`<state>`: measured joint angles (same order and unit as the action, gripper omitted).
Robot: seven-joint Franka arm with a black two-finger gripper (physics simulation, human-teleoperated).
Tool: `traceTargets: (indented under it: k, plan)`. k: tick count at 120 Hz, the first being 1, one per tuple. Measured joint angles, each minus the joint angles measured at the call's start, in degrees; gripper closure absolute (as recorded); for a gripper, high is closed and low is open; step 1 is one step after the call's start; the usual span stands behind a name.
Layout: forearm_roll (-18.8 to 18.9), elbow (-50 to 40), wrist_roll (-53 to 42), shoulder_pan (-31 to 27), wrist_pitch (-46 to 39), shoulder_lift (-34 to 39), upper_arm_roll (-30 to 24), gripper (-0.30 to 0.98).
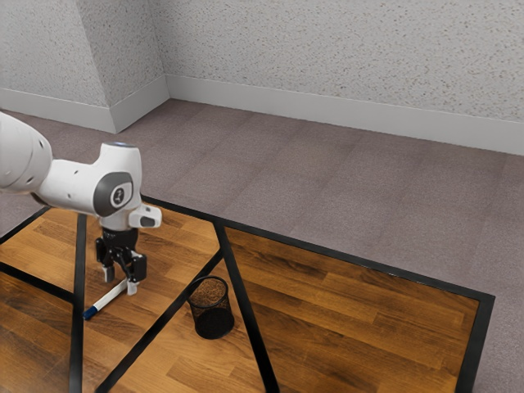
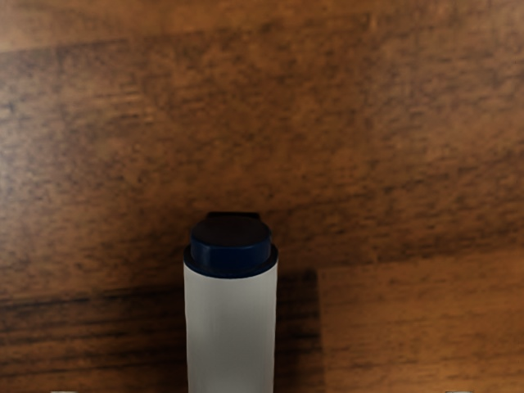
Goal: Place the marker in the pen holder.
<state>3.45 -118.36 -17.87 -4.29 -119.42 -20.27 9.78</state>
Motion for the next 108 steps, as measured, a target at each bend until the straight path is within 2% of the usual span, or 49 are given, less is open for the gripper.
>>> traceTargets:
  k: [14,27,58,94,108]
  plan:
    - [-0.6,0.1,-1.7,0.0,0.1,0.2,-0.1,0.28]
    - [-0.8,0.0,-3.0,0.0,0.2,0.2,-0.1,0.36]
    - [-0.8,0.1,-5.3,0.0,0.3,0.2,-0.1,0.47]
    - [-0.7,0.0,-7.1,0.0,0.3,-0.2,-0.1,0.51]
    - [-0.7,0.0,-7.6,0.1,0.3,-0.2,-0.1,0.62]
